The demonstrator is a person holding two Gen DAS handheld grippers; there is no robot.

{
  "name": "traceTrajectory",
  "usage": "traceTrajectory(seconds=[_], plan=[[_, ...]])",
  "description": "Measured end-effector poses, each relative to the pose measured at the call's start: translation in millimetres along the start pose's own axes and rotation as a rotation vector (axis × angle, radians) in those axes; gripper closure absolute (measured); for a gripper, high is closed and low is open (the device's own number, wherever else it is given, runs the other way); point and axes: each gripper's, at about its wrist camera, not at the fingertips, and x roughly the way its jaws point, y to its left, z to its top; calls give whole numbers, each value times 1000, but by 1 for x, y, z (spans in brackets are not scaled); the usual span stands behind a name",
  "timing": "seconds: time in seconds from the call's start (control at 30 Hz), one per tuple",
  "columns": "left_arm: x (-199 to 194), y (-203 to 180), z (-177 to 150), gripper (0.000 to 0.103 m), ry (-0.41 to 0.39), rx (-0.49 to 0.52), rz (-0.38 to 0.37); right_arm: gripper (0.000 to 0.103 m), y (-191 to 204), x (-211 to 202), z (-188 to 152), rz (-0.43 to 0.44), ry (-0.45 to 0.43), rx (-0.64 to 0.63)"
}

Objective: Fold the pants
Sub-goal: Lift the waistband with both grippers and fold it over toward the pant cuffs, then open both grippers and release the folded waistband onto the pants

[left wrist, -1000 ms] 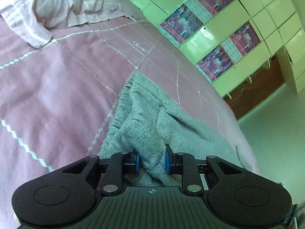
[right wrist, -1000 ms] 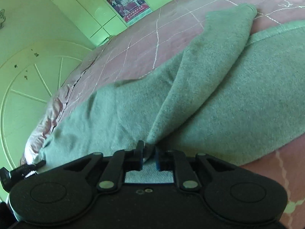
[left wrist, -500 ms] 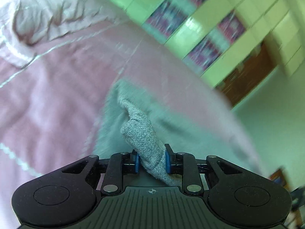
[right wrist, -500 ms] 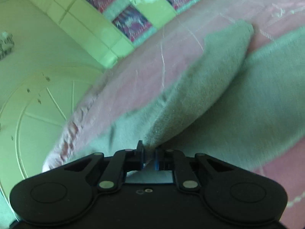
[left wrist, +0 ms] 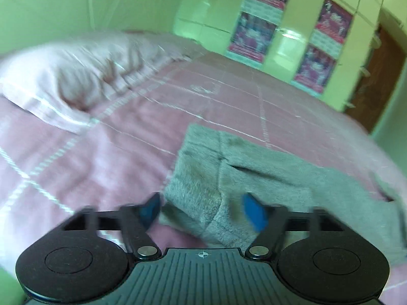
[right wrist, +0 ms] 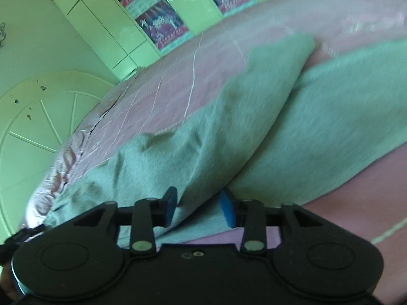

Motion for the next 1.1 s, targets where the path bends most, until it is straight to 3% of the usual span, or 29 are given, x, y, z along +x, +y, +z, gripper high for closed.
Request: traceTrajectory(seconds=[0.1,0.23,0.3,0.43,0.5,0.53,0.57,0.67,0.77,0.83,0.87,0.93,1.03,1.1], plan=[[-21,-26,-7,6,-54,65,101,70,6,-14,9,-70,-77,-81],[-26,-74,-18,4,-30,159,142,70,31,-4,27,-152,-118,-265],[-22,-104,-28,2,-27,243,164,71,51,16,35,-208,-108,-364],[-4,-148,-52,0,76,388,168,70,71,59,38,-349,-48,-577],[-5,-151,-60,0,73,403,178,82,68,72,34,-438,-9,-649],[-8,-148,-60,0,76,375,161,97,62,72,34,-453,9,-640],[-11,-144,-60,0,81,349,141,103,52,67,34,-440,16,-594],[-15,-140,-64,0,78,317,99,103,23,34,23,-431,-4,-441],[-18,-144,-70,0,63,322,102,103,-10,16,3,-399,32,-257],[-17,-146,-73,0,54,318,106,100,-9,6,1,-386,-15,-266],[-18,-146,-74,0,52,318,107,89,-5,0,5,-382,-56,-276],[-17,-146,-74,0,50,315,105,88,8,-5,17,-361,-125,-323],[-14,-144,-70,0,52,311,106,87,28,22,38,-402,-100,-475],[-14,-144,-70,0,52,310,107,87,35,49,45,-439,-38,-591]])
